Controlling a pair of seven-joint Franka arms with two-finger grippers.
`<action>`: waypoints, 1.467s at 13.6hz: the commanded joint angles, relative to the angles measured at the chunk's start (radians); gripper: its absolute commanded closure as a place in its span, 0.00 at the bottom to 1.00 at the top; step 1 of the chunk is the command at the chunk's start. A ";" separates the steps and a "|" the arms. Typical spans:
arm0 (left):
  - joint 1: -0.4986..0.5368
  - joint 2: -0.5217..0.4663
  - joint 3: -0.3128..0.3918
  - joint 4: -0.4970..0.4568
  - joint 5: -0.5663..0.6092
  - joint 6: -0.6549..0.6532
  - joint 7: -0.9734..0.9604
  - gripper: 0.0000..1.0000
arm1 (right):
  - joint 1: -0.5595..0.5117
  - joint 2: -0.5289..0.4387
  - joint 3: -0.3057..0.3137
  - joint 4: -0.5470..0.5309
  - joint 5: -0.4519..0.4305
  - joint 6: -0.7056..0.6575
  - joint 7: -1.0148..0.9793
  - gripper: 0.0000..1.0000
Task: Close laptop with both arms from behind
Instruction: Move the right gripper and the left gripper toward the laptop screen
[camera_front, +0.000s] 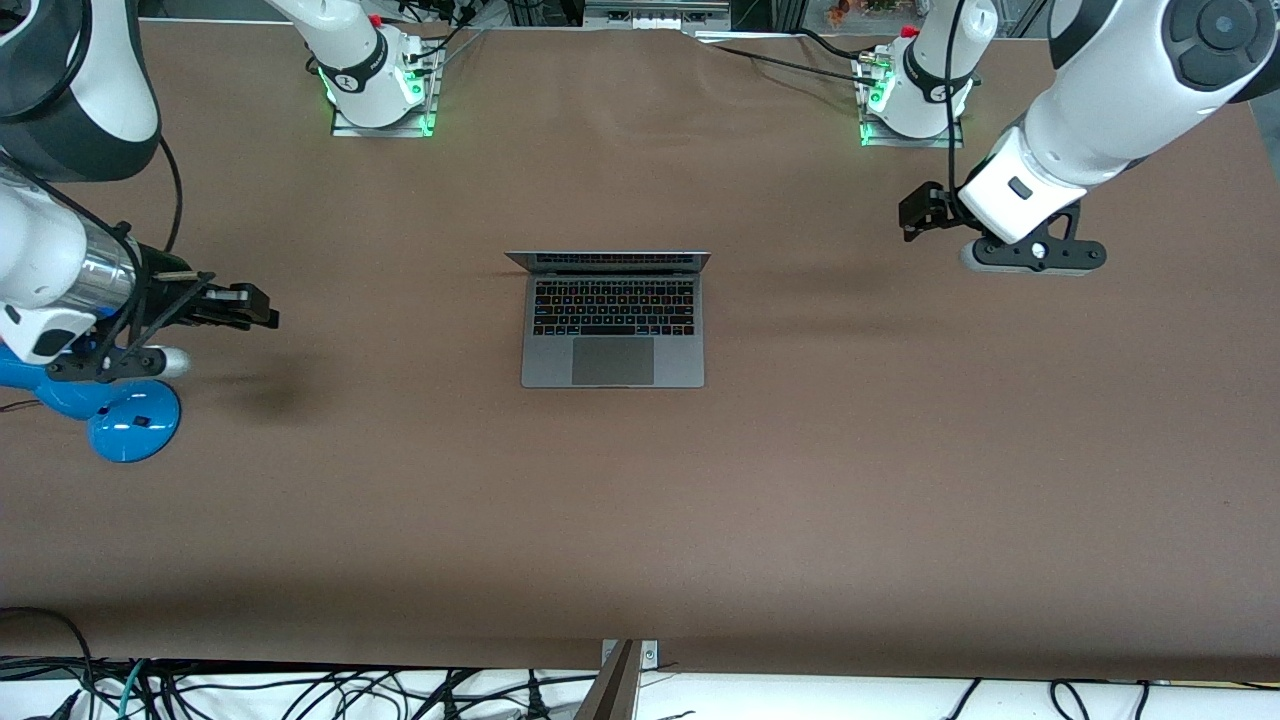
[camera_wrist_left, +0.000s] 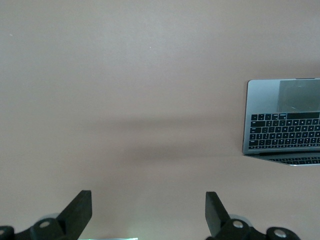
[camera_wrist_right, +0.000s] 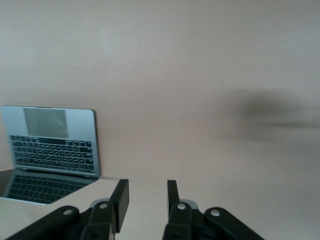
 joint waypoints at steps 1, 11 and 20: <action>0.002 -0.005 -0.023 0.013 -0.045 -0.009 -0.052 0.00 | 0.036 -0.001 0.001 -0.005 0.036 -0.041 0.025 0.94; 0.000 0.006 -0.159 0.013 -0.096 0.012 -0.254 0.16 | 0.264 0.069 0.001 -0.007 0.209 -0.153 0.308 1.00; -0.004 0.110 -0.314 0.014 -0.100 0.115 -0.521 1.00 | 0.401 0.174 0.001 -0.010 0.209 -0.156 0.434 1.00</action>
